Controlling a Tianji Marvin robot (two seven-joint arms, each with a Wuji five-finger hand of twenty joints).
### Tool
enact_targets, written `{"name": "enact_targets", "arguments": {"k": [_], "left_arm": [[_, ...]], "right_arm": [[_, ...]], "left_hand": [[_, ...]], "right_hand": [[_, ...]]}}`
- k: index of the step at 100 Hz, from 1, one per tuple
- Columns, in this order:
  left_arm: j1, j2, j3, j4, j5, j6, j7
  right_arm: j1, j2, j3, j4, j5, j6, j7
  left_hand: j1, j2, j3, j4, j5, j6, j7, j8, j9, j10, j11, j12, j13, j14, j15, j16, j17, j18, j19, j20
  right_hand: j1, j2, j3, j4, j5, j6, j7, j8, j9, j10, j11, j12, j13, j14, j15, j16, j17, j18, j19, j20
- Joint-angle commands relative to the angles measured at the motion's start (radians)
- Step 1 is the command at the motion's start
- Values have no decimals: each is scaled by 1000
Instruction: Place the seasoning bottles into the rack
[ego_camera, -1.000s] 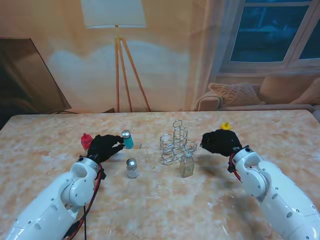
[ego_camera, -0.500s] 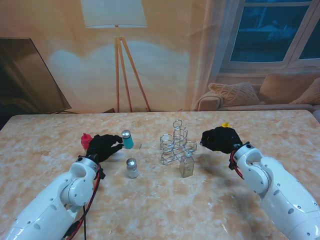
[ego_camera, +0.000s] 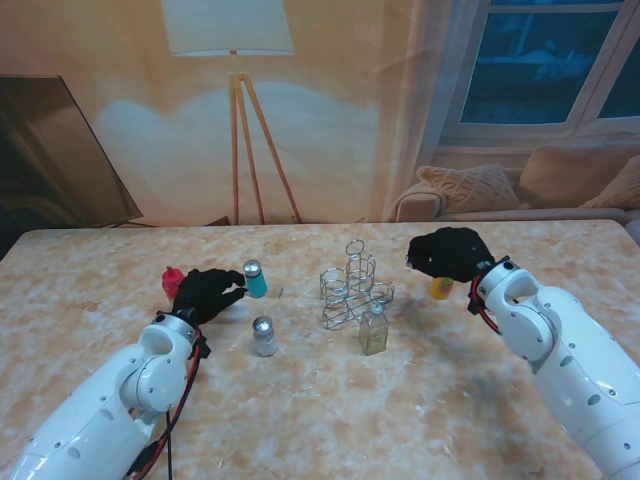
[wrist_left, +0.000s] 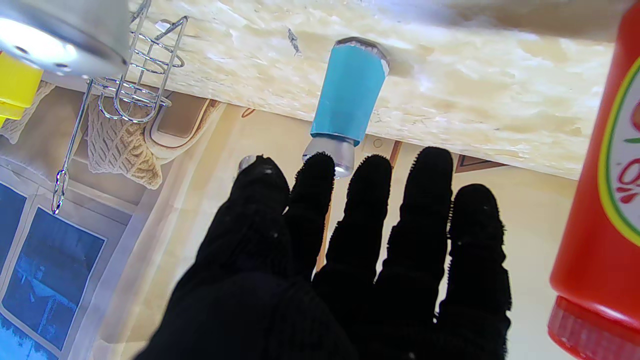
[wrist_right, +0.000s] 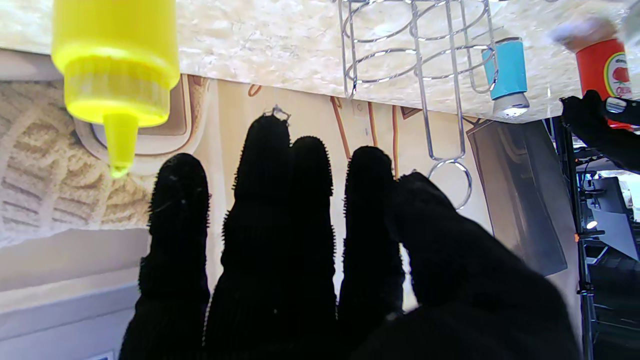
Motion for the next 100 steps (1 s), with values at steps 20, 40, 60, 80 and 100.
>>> {"name": "enact_targets", "arguments": {"k": [20,40,60,80,100], "left_arm": [[5,-2,-5,-3,1,0,-8],[5,-2,-5,-3,1,0,-8],[5,-2,-4,-3,1,0,-8],[5,-2,-4,-2,2,0,-8],[5,-2,-5,-1,3,0,-6]], "right_arm": [[27,12,23,11,-76,-33,-10],[32,21,32,25,-124,-28,-25],[34,29,35,34,-163,-9,-17],[23,35,53,23,-172,2,39],[23,39,56,33,-174,16,63]], "left_hand": [[46,44,-17,29,-22,-5,7,10,-25,-4,5,8,-13,11,11,22,-16,20,6,28],[47,43,-17,29,-22,-6,6,10,-25,-2,6,8,-12,11,11,22,-14,19,6,28],[47,44,-18,29,-22,-5,6,11,-26,-2,5,8,-12,11,11,22,-15,20,5,28],[47,43,-18,29,-22,-7,6,11,-26,-2,5,8,-11,9,12,23,-15,20,6,28],[47,43,-18,29,-22,-6,6,10,-25,-1,6,8,-13,10,11,22,-16,20,5,28]], "right_hand": [[-21,-148,102,-45,-124,-29,-47,-53,-117,-18,-97,-47,-124,-26,-158,-91,-94,-47,-91,-66],[-169,-144,186,36,-138,109,-356,14,-239,24,-178,-128,-247,12,-270,-218,-171,-97,-141,-187],[-276,-217,243,18,-222,218,-508,5,-374,94,-229,-178,-375,80,-332,-288,-254,-80,-216,-228],[-354,-275,290,0,-257,318,-620,-19,-437,157,-260,-213,-434,127,-357,-317,-288,-58,-244,-239],[-390,-313,332,-13,-260,349,-670,-24,-463,187,-262,-235,-453,148,-367,-334,-288,-48,-272,-255]]}}
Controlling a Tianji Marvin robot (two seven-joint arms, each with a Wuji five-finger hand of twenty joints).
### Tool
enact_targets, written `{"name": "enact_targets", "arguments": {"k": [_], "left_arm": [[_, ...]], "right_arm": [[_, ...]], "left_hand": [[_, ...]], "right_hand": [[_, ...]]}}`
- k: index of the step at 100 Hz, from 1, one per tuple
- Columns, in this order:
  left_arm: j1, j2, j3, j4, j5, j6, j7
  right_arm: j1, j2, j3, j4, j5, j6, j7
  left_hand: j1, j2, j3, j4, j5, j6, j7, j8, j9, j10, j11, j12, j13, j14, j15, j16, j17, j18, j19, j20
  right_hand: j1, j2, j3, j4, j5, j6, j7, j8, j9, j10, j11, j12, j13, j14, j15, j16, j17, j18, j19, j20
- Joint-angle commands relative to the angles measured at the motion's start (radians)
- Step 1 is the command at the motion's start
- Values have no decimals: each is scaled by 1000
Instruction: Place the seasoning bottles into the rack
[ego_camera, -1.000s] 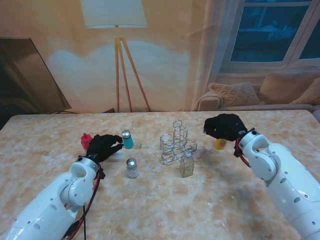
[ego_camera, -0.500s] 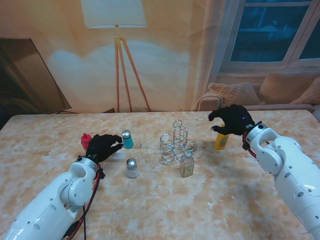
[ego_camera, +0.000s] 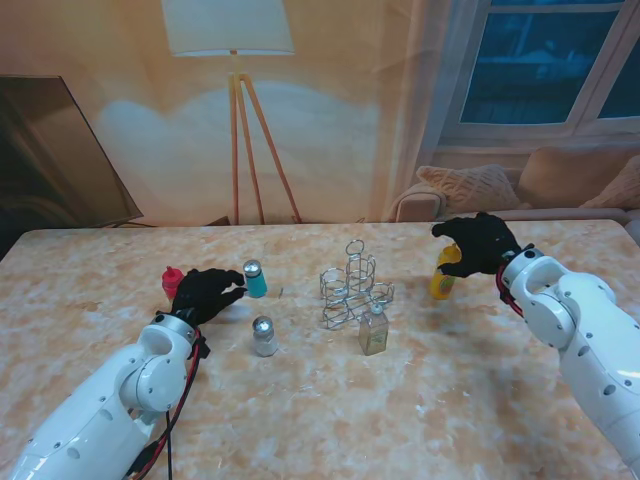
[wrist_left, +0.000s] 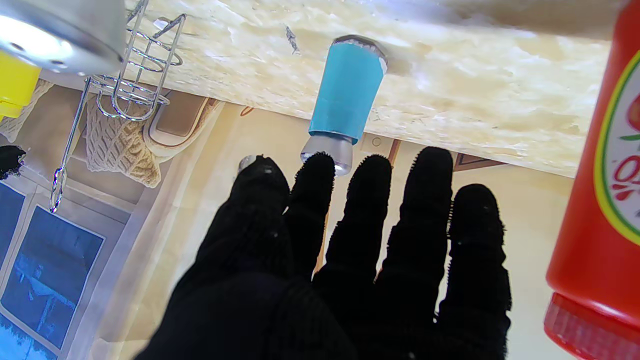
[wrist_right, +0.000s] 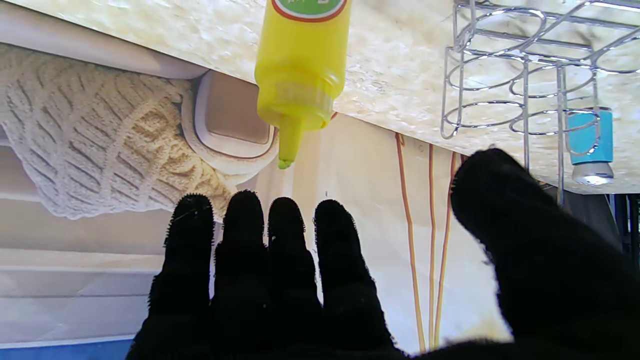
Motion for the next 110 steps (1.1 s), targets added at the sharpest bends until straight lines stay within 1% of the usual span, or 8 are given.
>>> {"name": "enact_targets", "arguments": {"k": [1,21,27,36,54,76,97,110], "left_arm": [[3,-2,-2,-1,2,0,-10],[4,-2,-3,-1,3,-2,-8],[4,-2,-3,-1,3,-2,-7],[4,-2,-4,0,3,-2,-8],[5,-2,-4,0,3,-1,-6],[6,-2,-6,0,5,-2,-3],[7,-2,-6,-1,5,-3,-4],[7,-2,-7,-2,6,-3,-3]], "right_arm": [[-5,0,-3,11,-3,5,12],[12,0,-17,43,20,20,32],[16,0,-24,50,28,35,40],[25,-1,-42,69,31,54,32],[51,-3,-79,113,49,77,27],[75,-3,-112,151,73,91,43],[92,-3,-137,178,87,98,51],[100,-4,-147,189,98,101,53]], "left_hand": [[47,43,-18,29,-23,-6,6,10,-26,-2,6,8,-12,11,11,22,-16,20,5,28],[47,44,-19,29,-23,-6,6,10,-26,-2,5,8,-12,9,11,22,-15,19,6,28],[48,43,-18,29,-22,-7,6,11,-26,-1,5,8,-12,11,12,22,-15,19,6,28],[49,43,-18,29,-23,-6,6,11,-26,-1,6,8,-12,10,12,23,-15,20,6,28],[48,44,-18,28,-23,-5,7,11,-25,-1,6,9,-12,11,13,23,-15,20,6,28],[49,43,-18,29,-24,-6,6,10,-25,-1,7,9,-11,11,13,23,-15,21,7,28],[49,43,-19,28,-22,-7,7,11,-25,-2,7,9,-11,10,14,23,-14,19,7,28],[48,44,-19,28,-23,-7,7,10,-24,-2,7,9,-11,10,14,23,-14,18,7,28]], "right_hand": [[-40,-41,35,-26,-21,36,-31,-6,-48,36,-16,-35,-21,27,-20,-27,-14,16,-22,-26],[-46,-45,47,-29,-28,51,-46,-1,-66,56,-6,-32,-15,47,-1,-13,-7,35,-15,-25],[-45,-35,46,-31,-29,53,-49,2,-69,60,-1,-30,-14,54,2,-8,-10,42,-7,-22],[-41,-29,41,-31,-27,56,-51,7,-67,64,7,-25,-5,56,8,0,-8,45,5,-16],[-38,-32,42,-30,-22,53,-54,15,-64,64,16,-19,8,58,15,11,-2,53,22,-9],[-35,-41,47,-31,-14,38,-49,27,-52,58,23,-12,37,50,30,28,14,59,46,1],[-24,-53,57,-33,10,4,-14,52,-18,33,49,14,88,15,62,64,39,51,74,12],[-10,-52,59,-35,23,-33,30,79,15,-4,86,61,142,-27,99,110,63,44,95,20]]}}
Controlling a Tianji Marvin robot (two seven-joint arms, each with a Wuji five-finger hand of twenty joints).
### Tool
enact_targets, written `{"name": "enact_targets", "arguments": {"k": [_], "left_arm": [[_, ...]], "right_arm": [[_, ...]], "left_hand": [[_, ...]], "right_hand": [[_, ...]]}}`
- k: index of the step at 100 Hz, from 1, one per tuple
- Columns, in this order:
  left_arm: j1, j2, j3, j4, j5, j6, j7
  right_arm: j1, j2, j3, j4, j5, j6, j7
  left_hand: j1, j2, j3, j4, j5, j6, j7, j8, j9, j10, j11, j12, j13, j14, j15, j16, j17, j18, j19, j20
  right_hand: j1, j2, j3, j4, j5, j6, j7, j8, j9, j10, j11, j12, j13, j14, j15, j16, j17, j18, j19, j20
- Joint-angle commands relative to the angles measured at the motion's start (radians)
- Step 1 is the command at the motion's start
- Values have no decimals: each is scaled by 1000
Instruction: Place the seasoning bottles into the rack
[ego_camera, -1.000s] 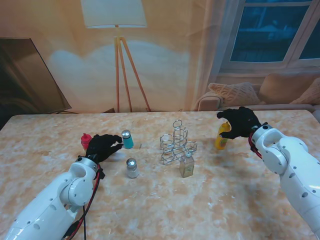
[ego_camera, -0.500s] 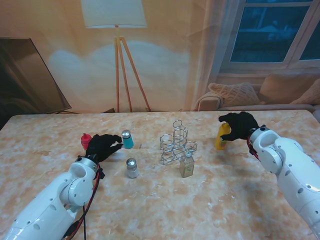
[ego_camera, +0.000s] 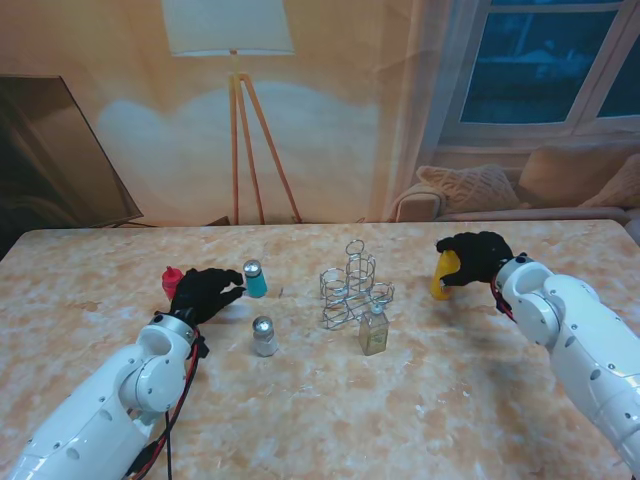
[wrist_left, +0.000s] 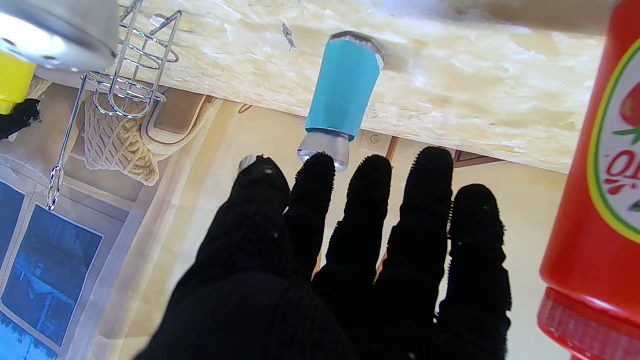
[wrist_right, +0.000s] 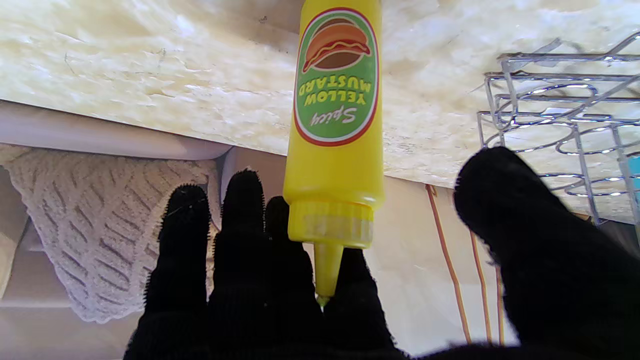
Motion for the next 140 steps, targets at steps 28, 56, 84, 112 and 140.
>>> {"name": "enact_targets", "arguments": {"k": [28,56,84,112,140], "left_arm": [[6,-2,-3,-3,3,-1,-11],[8,-2,-5,-4,4,-2,-9],[7,-2,-5,-4,4,-2,-9],[10,-2,-6,-7,5,0,-7],[10,-2,-7,-7,5,0,-7]], "right_arm": [[6,-6,-23,15,17,8,33],[23,-5,-52,30,17,29,48],[34,-7,-70,42,23,38,39],[48,-9,-80,65,25,22,4],[51,-8,-72,66,13,2,-21]], "left_hand": [[48,44,-19,28,-23,-6,7,10,-25,-1,7,9,-11,8,13,23,-14,19,7,28],[49,43,-19,28,-23,-6,7,10,-25,-2,7,9,-12,10,13,23,-15,19,7,28],[49,44,-19,28,-26,-7,5,9,-26,-1,6,9,-12,10,13,23,-15,20,7,28],[50,43,-20,29,-28,-7,3,8,-25,0,6,8,-12,10,13,23,-15,20,7,28],[49,43,-20,28,-27,-6,4,9,-26,0,6,8,-12,11,13,23,-15,19,7,28]], "right_hand": [[79,-50,46,-19,39,-86,126,80,71,-73,60,94,110,-77,66,94,78,-26,90,40],[230,-71,76,-17,59,-160,244,127,115,-117,125,143,194,-148,126,149,173,-71,126,105],[383,-131,48,-164,78,-330,514,126,222,-226,233,279,326,-238,232,322,308,-152,157,230],[459,-188,56,-183,207,-536,735,93,434,-342,273,387,456,-323,412,369,432,-190,240,317],[471,-209,72,-181,240,-543,758,86,455,-347,293,392,463,-322,434,370,446,-181,243,329]]}}
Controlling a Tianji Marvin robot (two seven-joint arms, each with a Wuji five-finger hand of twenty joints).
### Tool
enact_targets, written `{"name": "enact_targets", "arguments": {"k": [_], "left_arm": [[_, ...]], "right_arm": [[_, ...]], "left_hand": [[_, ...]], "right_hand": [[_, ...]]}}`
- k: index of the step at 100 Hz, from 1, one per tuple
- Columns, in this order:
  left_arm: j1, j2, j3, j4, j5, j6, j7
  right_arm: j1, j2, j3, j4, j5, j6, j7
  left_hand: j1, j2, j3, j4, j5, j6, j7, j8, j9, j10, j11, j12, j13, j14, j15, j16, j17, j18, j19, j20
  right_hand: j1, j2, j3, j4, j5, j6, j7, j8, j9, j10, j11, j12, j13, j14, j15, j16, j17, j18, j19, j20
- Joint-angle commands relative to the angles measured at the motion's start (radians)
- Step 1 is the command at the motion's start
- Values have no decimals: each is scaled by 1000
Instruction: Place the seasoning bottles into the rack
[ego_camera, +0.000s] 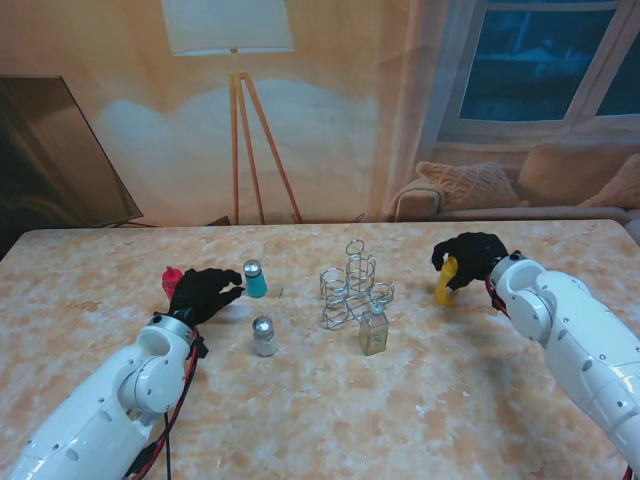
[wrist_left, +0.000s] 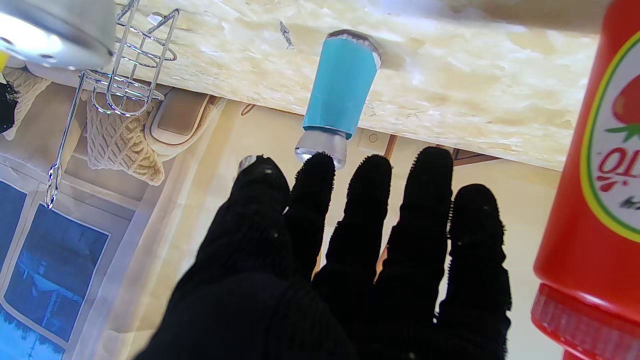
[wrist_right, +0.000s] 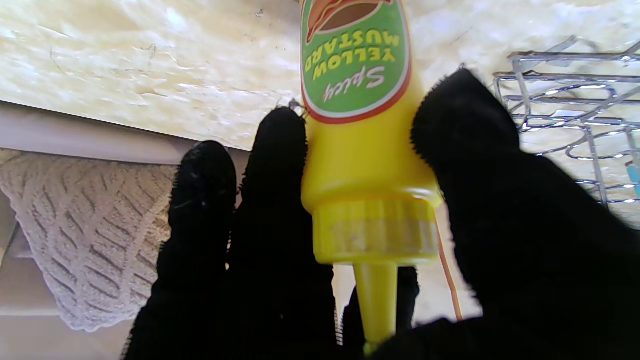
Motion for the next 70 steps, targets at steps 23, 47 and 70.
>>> {"name": "enact_targets", "arguments": {"k": [23,47,70], "left_arm": [[5,-2,-3,-3,2,-3,-10],[6,-2,-5,-3,3,-3,-8],[6,-2,-5,-2,3,-3,-8]], "right_arm": [[-11,-6,35,-35,-28,-37,-1],[15,-11,45,-66,-15,-81,4],[81,-26,-5,-46,33,-108,-22]], "left_hand": [[50,43,-20,28,-25,-5,5,10,-26,-1,6,8,-12,12,14,23,-15,20,8,28],[49,43,-20,28,-24,-5,6,10,-26,-1,6,8,-12,10,13,23,-15,20,7,28],[50,43,-20,28,-24,-5,6,10,-25,-2,7,9,-12,11,13,23,-15,19,8,28]], "right_hand": [[176,62,126,20,109,-82,227,20,126,-165,136,68,55,-145,68,36,20,-15,22,30],[175,61,130,19,108,-80,226,15,125,-163,138,71,55,-145,74,40,19,-8,19,35],[173,59,137,17,107,-76,224,8,124,-159,137,73,56,-147,76,41,20,-9,19,39]]}}
